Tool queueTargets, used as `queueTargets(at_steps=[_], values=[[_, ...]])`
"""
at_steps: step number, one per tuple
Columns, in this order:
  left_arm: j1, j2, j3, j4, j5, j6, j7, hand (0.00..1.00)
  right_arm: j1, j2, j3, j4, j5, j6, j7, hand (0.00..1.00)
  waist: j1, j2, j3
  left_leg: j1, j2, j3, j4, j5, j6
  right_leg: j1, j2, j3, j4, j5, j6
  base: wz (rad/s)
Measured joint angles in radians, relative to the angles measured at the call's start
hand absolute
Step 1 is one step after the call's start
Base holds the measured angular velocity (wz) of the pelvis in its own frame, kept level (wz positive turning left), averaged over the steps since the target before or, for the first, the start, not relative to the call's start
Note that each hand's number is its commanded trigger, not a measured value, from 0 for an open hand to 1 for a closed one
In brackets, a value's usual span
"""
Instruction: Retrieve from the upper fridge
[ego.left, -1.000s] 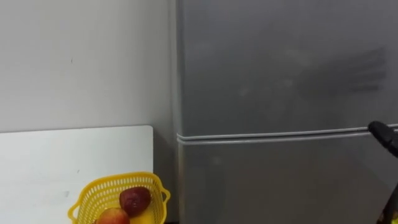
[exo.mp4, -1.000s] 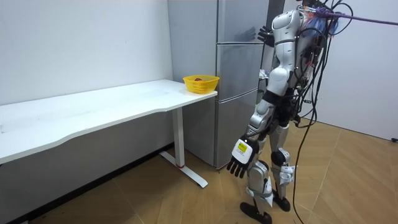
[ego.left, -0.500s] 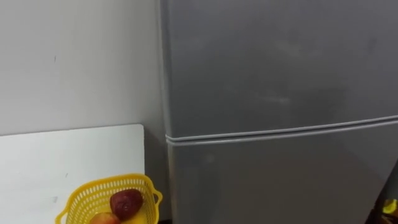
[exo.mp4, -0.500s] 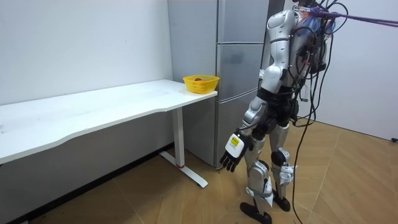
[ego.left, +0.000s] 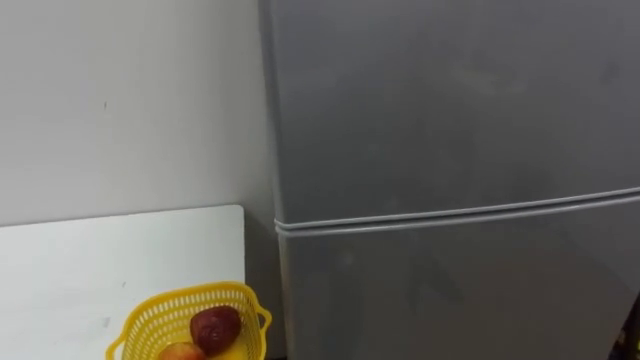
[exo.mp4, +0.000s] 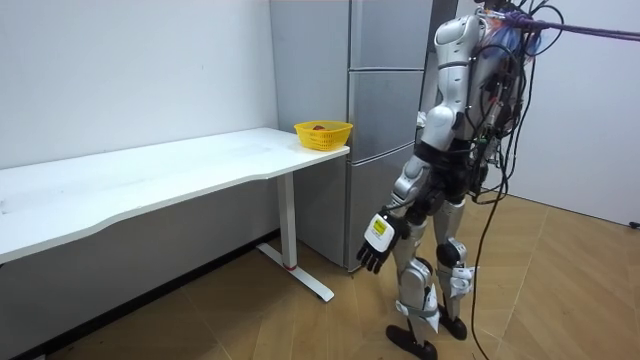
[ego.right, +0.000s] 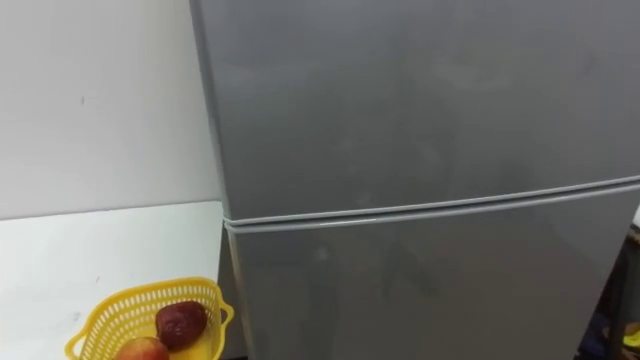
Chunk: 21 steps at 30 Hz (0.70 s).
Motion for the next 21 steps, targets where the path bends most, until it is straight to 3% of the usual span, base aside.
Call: queueTargets(at_steps=[8, 11, 21], values=[[-0.001, 0.001, -0.009, 0.02, 0.022, 0.052, -0.039, 0.0, -0.008, 0.006, 0.06, 0.164, -0.025, 0.059, 0.192, 0.0, 0.008, -0.006, 0.0044, -0.002, -0.003, -0.016, 0.004, -0.001, -0.001, 0.018, 0.0, -0.026, -0.011, 0.0, 0.002, 0.07], [-0.01, -0.002, -0.021, 0.02, 0.029, 0.061, -0.044, 0.0, -0.031, 0.012, 0.097, 0.196, -0.113, 0.084, 0.244, 0.0, 0.029, -0.002, 0.0072, -0.001, -0.003, -0.015, 0.002, -0.004, 0.0, 0.014, 0.0, -0.023, -0.01, -0.004, 0.003, -0.01], [-0.019, -0.004, -0.099, 0.034, 0.02, 0.116, -0.048, 0.0, -0.1, 0.016, 0.198, 0.202, -0.359, 0.163, 0.283, 0.0, 0.036, -0.001, 0.0087, 0.015, -0.004, -0.015, 0.003, -0.007, -0.002, 0.029, 0.0, -0.025, -0.009, -0.007, 0.004, 0.0]])
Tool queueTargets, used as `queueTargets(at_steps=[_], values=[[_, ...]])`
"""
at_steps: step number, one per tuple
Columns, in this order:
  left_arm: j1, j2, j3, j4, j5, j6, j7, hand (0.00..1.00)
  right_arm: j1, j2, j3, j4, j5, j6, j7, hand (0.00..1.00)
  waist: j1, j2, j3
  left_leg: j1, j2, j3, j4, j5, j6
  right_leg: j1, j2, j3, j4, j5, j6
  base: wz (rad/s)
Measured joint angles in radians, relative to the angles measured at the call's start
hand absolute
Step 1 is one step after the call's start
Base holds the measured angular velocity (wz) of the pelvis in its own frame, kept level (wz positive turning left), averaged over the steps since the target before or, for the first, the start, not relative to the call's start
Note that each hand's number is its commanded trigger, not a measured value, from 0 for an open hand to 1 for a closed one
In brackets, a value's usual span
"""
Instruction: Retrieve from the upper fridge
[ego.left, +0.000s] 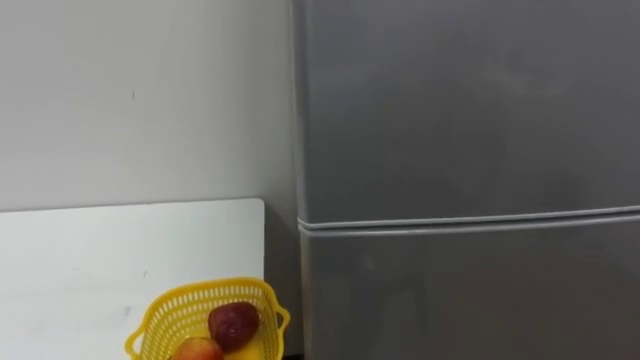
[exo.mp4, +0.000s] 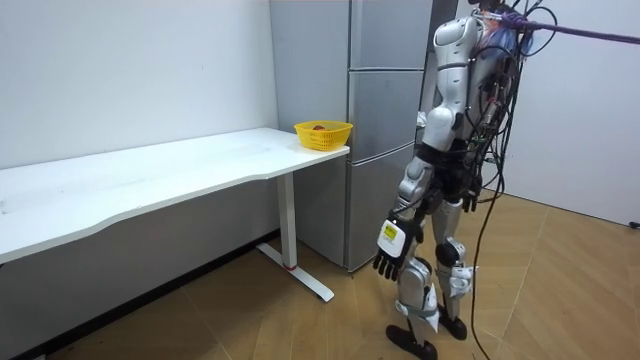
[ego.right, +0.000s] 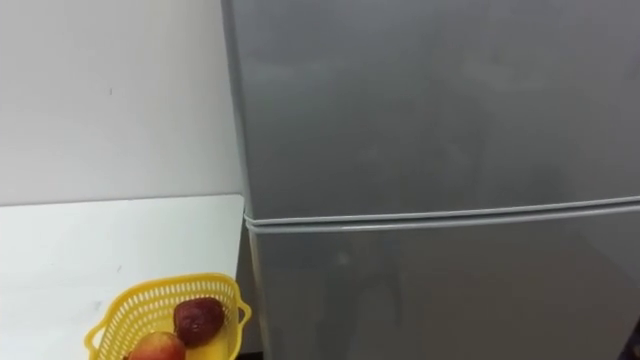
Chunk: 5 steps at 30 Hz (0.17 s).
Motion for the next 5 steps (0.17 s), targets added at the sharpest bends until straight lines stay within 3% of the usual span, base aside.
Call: queueTargets(at_steps=[5], values=[[-0.014, 0.0, 0.001, 0.025, 0.0, 0.018, 0.0, 0.0, -0.012, 0.002, 0.007, 0.021, -0.037, 0.012, 0.017, 0.0, 0.009, 0.002, 0.0002, 0.001, 0.0, -0.001, -0.001, -0.004, 0.0, 0.002, 0.0, -0.002, 0.001, -0.001, 0.0, -0.01]])
